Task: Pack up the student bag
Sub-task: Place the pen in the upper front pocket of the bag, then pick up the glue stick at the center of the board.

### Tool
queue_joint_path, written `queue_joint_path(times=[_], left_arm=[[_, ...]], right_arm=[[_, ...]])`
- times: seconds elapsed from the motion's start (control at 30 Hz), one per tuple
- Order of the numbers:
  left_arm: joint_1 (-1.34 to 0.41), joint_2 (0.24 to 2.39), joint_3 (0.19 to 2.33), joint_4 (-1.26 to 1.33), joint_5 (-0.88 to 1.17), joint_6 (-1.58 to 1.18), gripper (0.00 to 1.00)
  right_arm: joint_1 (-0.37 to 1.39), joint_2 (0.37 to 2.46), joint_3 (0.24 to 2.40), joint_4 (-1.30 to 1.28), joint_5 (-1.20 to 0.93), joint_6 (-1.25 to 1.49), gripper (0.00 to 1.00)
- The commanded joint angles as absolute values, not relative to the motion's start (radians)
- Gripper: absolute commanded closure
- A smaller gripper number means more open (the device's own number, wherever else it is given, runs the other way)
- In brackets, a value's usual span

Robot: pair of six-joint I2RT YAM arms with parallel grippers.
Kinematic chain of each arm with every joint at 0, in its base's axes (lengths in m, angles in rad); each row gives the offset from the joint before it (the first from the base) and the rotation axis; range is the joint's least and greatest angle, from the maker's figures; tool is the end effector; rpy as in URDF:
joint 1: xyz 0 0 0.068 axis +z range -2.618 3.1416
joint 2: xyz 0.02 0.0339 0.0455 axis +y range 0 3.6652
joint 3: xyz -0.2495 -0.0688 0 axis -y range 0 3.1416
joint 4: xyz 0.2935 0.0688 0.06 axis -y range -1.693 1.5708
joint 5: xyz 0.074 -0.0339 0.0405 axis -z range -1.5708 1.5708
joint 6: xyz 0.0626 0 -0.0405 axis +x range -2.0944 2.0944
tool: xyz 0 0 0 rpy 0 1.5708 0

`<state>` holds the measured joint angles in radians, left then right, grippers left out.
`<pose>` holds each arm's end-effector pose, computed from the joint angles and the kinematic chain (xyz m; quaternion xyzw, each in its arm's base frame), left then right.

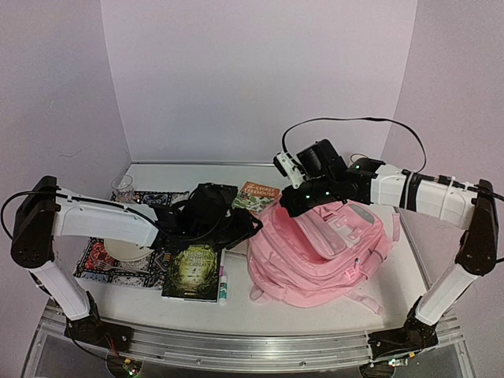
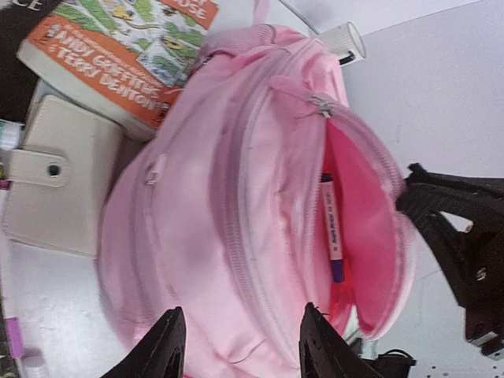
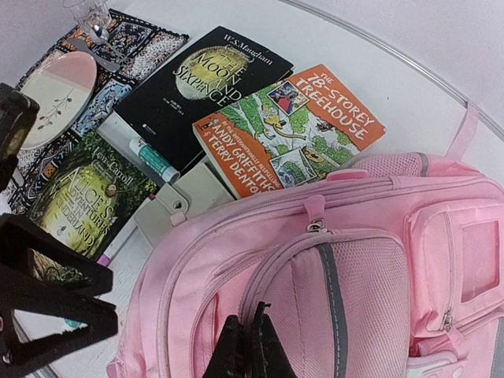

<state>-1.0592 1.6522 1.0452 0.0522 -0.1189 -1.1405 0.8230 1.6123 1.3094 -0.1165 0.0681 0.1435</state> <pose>0.2176 -0.3725 0.1723 -0.0643 0.8703 -0.4092 0.2666 0.3112 0.3293 0.2769 -0.2619 0.7966 0.2275 0.4951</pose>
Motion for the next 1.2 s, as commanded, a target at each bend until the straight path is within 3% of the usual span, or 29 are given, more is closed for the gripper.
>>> queue_joint_path(times=[0.0, 0.23, 0.5, 1.17], left_arm=[[-1.055, 1.588, 1.029, -0.167, -0.202, -1.066, 0.48], [-1.097, 1.597, 1.084, -0.473, -0.238, -1.02, 0.44], [-1.131, 1.593, 1.039, -0.528, -0.141, -1.053, 0.44], [-1.176, 1.871, 1.157, -0.573, -0.071, -1.016, 0.66]], right_arm=[[0.823, 1.602, 1.332, -0.008, 0.052, 0.152, 1.0], [0.824, 1.598, 1.322, -0.008, 0.057, 0.152, 1.0], [0.822, 1.593, 1.316, -0.008, 0.057, 0.15, 1.0], [0.821, 1.589, 1.294, 0.018, 0.04, 0.142, 1.0]])
